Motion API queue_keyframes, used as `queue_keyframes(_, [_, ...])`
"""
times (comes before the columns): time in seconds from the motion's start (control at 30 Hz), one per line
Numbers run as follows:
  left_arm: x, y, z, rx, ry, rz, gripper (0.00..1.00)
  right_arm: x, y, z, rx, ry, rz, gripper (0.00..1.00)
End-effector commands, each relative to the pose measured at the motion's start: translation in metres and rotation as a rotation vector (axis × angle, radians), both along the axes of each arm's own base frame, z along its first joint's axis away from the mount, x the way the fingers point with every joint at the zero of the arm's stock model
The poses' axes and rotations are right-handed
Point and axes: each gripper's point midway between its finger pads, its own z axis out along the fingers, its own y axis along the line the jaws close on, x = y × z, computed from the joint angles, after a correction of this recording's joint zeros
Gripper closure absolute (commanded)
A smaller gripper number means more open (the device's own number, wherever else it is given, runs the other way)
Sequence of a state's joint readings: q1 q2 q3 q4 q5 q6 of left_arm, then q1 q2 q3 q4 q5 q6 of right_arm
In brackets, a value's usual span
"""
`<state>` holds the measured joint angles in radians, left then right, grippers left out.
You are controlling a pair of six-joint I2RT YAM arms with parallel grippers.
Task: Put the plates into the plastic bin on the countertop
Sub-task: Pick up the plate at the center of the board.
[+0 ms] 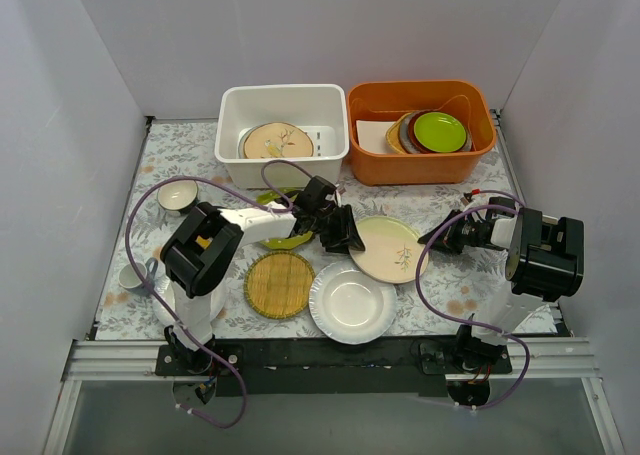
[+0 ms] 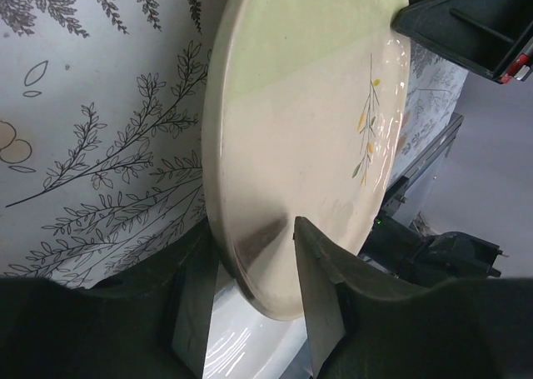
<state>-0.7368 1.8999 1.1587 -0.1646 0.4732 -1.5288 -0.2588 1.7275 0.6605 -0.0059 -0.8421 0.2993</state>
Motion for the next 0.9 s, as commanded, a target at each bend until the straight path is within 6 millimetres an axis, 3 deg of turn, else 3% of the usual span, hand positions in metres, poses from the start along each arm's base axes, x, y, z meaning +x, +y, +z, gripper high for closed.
queue_keyframes(0.0, [0.005, -0.019, 0.019, -0.067, -0.037, -0.031, 0.65, -0.035, -0.006, -0.044, -0.123, 0.184, -0.009, 0.84])
queue_keyframes(0.07, [0.002, -0.021, 0.016, -0.068, -0.035, -0.036, 0.69, -0.034, -0.006, -0.043, -0.122, 0.183, -0.008, 0.84])
queue_keyframes(0.2, [0.004, -0.022, 0.018, -0.069, -0.042, -0.026, 0.86, -0.035, -0.006, -0.043, -0.123, 0.184, -0.009, 0.84])
queue_keyframes(0.23, [0.003, -0.023, 0.019, -0.072, -0.043, -0.026, 0.95, -0.034, -0.007, -0.043, -0.123, 0.181, -0.009, 0.83])
queue_keyframes(0.3, [0.006, -0.023, 0.022, -0.07, -0.052, -0.014, 1.0, -0.035, -0.006, -0.043, -0.121, 0.183, -0.008, 0.83])
queue_keyframes(0.6, [0.013, -0.029, 0.038, -0.095, -0.075, 0.001, 1.0, -0.033, -0.003, -0.039, -0.096, 0.168, 0.001, 0.75])
queue_keyframes(0.87, [0.021, -0.031, 0.068, -0.128, -0.112, 0.037, 1.0, -0.024, -0.002, -0.026, -0.082, 0.118, 0.004, 0.64])
